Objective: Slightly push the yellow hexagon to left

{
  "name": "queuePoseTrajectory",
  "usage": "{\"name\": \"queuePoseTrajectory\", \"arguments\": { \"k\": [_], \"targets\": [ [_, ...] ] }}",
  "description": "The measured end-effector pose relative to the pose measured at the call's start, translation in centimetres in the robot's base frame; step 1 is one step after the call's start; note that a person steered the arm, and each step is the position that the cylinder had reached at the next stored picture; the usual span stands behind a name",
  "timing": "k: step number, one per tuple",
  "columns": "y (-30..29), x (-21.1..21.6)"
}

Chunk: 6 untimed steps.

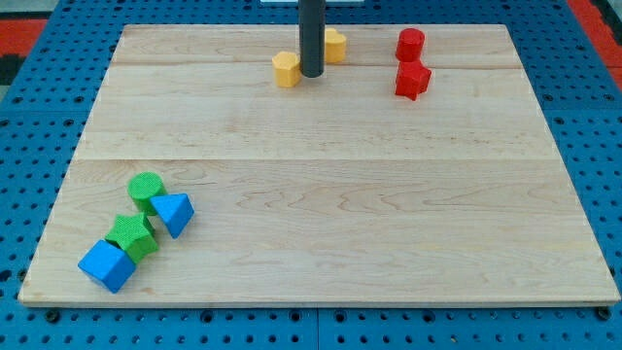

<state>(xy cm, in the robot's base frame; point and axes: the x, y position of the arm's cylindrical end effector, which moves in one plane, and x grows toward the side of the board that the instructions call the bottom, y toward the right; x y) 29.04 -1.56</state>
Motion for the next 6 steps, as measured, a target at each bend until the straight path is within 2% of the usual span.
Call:
{"name": "queuePoseTrajectory", "arguments": {
  "k": [1, 2, 3, 4, 6],
  "targets": [
    [-9.5, -2.7],
    [-8.7, 0.3],
    [-13.4, -2.9],
    [-13.3, -5.6],
    [4.9, -2.2]
  ]
}}
